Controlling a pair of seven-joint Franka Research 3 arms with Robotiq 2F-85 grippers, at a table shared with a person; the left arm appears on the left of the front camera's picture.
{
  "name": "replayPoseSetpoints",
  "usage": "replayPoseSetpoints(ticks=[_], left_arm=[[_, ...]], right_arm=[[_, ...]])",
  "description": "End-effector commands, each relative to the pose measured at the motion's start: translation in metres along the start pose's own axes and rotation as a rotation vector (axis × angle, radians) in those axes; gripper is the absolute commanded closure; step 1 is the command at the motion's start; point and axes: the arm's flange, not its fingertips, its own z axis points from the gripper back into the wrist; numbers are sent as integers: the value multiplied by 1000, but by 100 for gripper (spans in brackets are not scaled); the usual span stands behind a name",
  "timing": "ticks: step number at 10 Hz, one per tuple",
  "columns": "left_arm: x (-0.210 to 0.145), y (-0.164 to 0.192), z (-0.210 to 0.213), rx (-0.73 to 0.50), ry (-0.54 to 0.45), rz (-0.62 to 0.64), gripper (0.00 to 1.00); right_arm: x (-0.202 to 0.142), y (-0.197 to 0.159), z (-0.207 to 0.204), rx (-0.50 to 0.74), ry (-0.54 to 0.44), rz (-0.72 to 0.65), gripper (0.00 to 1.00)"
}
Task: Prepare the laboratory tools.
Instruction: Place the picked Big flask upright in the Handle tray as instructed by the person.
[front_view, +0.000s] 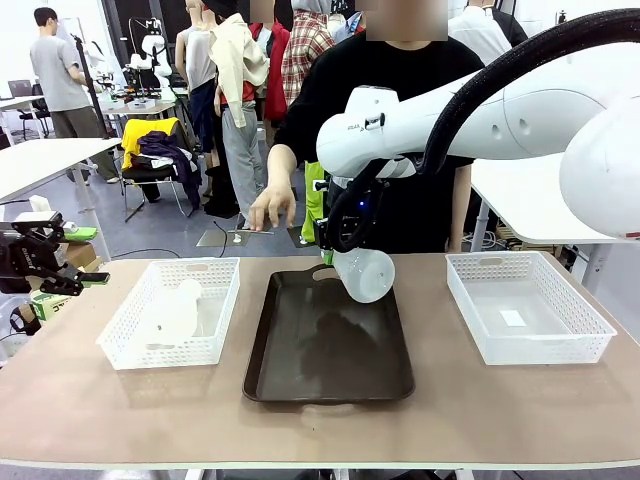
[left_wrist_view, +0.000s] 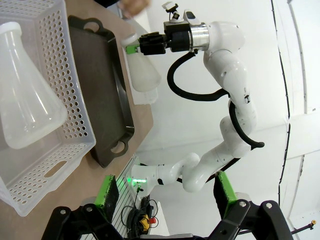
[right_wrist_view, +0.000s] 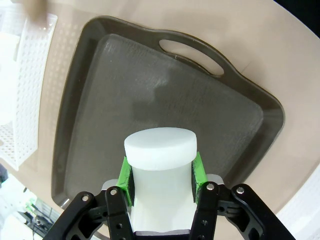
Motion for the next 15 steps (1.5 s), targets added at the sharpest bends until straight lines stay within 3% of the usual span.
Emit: replayPoseSetpoints(ticks=[1,5,7,10,11,13,15], left_arm=[[0,-2,1,-1,-6,7,0],[0,-2,1,-1,-6,7,0],[0,-2,1,-1,-6,7,0],[0,-2,1,-1,-6,7,0],[0,-2,1,-1,-6,7,0],[0,-2,1,-1,-6,7,0],[0,-2,1,-1,-6,7,0]], right_arm=[[-1,-2,0,0,-1,-1,100],[-4,8,9,7,-71,136,100],[-7,14,19,92,-263,438,100],[-18,6,23,212,-490,771,100],[-23,-1,27,304,-646,915,100],[-28,-23,31,419,-877,1011,100],[-30,-41,21,479,-995,1008,100]])
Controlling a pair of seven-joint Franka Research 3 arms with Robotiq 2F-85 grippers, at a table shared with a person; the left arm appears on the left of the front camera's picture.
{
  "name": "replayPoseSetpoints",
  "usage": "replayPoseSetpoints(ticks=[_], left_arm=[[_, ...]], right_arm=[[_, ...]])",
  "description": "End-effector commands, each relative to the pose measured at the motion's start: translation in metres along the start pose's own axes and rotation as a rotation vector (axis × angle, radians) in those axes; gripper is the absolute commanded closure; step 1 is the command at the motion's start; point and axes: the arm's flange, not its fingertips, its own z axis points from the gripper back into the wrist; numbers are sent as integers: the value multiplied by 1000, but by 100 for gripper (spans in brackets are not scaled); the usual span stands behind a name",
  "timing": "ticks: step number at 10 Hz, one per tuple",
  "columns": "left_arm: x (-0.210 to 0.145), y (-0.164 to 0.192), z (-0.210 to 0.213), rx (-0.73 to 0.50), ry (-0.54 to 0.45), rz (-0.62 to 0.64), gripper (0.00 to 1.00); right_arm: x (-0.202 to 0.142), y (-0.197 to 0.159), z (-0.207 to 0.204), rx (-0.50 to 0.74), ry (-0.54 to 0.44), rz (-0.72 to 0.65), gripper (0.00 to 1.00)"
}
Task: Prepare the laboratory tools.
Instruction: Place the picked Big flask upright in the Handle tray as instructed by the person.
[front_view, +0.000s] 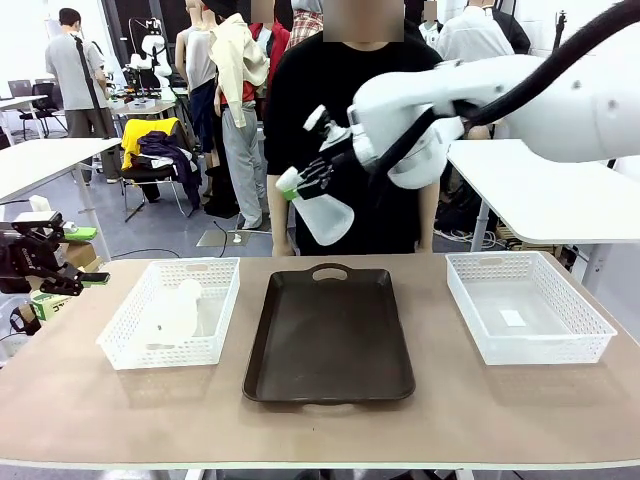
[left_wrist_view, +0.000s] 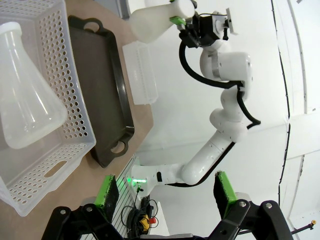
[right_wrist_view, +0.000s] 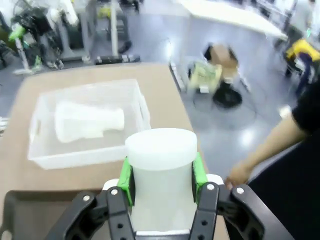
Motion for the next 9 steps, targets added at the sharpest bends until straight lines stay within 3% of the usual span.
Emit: replayPoseSetpoints(ticks=[1,6,9], left_arm=[[0,-2,1,-2,-5,7,0],[0,-2,1,-2,-5,7,0],[0,-2,1,-2,-5,7,0]], right_arm=[[-62,23,9,120,-124,-12,100],[-112,10,-12,142,-185,-141,100],[-108,14,-9,137,-172,-79,100]])
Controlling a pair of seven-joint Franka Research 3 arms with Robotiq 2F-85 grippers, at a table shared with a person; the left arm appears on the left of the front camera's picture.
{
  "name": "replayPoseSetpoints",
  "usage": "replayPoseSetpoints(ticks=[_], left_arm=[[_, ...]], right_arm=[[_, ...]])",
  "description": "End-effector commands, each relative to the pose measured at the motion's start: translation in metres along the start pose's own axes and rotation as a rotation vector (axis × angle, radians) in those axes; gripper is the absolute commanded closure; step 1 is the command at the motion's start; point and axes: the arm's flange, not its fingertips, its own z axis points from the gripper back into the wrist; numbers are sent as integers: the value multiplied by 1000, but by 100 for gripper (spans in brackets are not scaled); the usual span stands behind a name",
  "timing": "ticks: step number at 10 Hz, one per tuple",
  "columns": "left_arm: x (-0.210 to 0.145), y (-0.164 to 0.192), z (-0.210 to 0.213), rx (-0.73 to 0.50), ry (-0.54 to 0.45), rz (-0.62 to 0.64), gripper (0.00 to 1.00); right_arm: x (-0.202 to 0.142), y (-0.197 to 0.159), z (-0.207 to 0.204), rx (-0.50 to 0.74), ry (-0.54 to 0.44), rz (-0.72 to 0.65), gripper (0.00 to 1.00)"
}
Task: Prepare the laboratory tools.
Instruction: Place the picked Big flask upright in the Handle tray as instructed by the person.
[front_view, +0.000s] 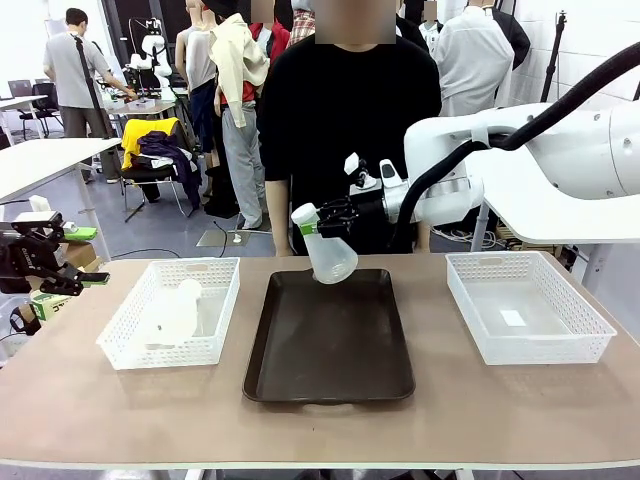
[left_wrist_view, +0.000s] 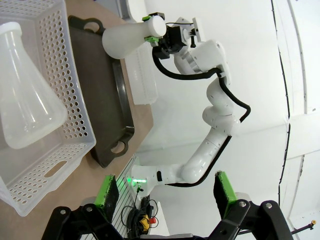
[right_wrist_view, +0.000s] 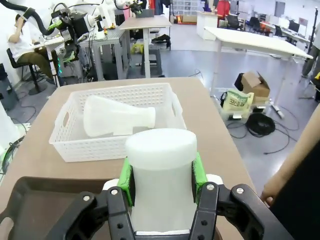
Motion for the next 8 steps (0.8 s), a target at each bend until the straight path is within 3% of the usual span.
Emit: replayPoseSetpoints(ticks=[1,3,8], left_arm=[[0,-2,1,-2,-5,7,0],[0,-2,1,-2,-5,7,0],[0,-2,1,-2,-5,7,0]], right_arm=[[-5,1,1,-1,-16,11,100],[0,-1,1,1,-6,2,100],[-18,9,-11,108,-190,29,100]])
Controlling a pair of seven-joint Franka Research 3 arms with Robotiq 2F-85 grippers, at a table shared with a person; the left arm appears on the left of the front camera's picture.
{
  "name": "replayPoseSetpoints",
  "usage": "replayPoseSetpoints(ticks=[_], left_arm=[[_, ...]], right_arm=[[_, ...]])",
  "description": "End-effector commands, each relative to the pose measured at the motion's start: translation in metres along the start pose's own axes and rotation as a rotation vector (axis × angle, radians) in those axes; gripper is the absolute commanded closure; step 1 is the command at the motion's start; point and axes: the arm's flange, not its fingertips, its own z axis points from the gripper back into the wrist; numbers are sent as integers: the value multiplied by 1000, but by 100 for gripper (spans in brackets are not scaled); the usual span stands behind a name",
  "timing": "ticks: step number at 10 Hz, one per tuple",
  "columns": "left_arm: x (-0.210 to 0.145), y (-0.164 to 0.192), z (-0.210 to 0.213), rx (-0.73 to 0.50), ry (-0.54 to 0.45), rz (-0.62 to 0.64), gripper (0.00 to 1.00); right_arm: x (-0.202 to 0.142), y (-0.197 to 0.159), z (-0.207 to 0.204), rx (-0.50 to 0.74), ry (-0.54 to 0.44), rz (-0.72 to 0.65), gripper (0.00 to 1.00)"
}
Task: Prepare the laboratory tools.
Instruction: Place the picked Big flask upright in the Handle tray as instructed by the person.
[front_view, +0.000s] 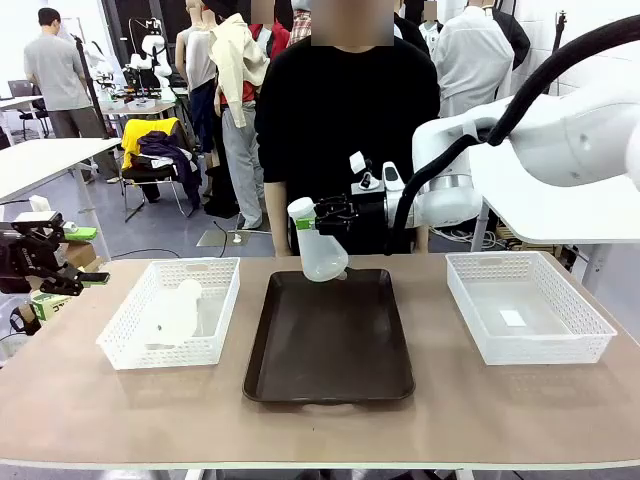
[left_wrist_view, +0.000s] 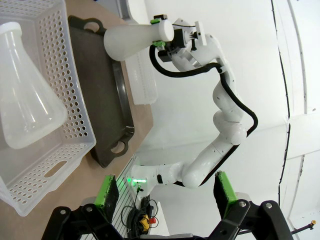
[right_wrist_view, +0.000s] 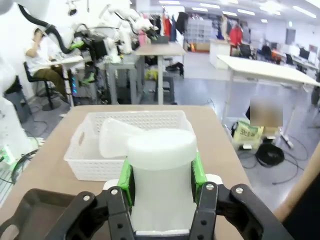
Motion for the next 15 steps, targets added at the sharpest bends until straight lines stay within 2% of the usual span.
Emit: replayPoseSetpoints(ticks=[1,7,13,15], left_arm=[[0,-2,1,-2,-5,7,0],[0,-2,1,-2,-5,7,0],[0,-2,1,-2,-5,7,0],[0,-2,1,-2,-5,7,0]], right_arm=[[-15,5,-6,37,-45,-1,100],[-42,2,-15,91,-126,-37,100],[-69,3,-16,129,-163,-57,100],[-74,3,-14,120,-136,-81,63]])
